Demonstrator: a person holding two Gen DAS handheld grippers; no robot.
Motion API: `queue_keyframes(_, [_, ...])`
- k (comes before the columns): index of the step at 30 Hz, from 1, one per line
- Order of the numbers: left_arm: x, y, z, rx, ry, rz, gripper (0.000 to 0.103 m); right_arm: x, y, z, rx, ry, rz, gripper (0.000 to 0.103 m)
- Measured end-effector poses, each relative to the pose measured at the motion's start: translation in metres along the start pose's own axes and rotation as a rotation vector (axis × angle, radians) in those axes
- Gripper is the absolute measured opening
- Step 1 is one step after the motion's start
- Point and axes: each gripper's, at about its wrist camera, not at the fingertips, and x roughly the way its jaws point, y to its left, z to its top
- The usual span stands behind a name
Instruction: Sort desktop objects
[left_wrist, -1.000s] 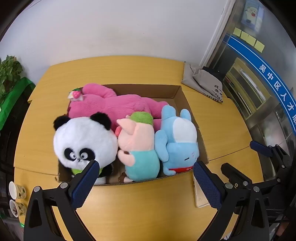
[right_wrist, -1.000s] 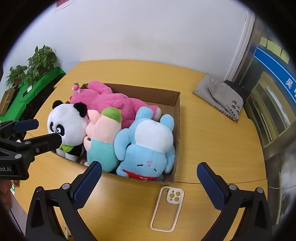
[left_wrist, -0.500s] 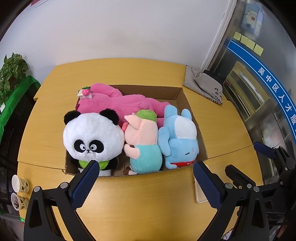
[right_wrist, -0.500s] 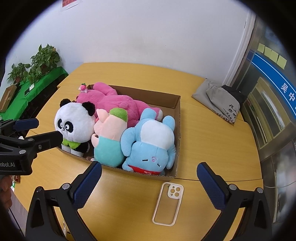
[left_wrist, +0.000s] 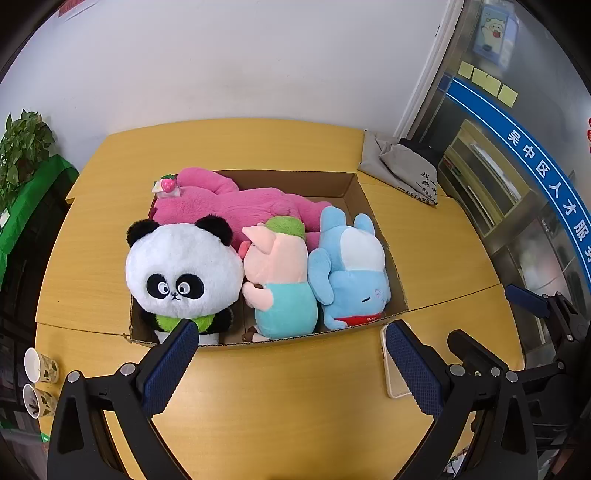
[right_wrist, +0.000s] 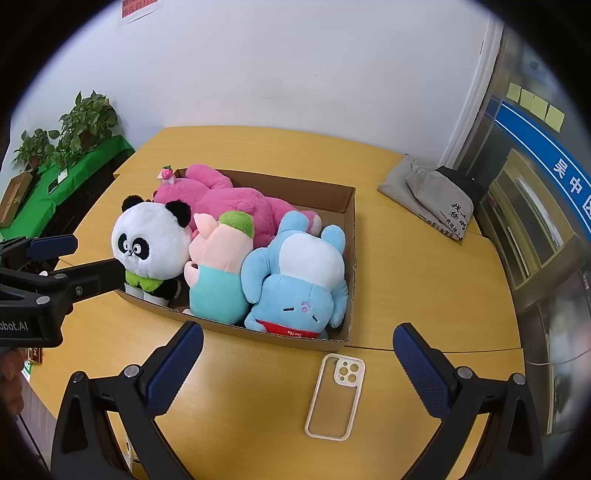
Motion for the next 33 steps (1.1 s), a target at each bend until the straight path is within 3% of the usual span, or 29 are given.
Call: queue_keyframes(33, [-0.0013, -0.0027, -0.0023, -0.006, -0.001, 0.007, 0.102, -0.0027, 0.0000, 0.0006, -0.004, -0.009, 0.004, 0.103])
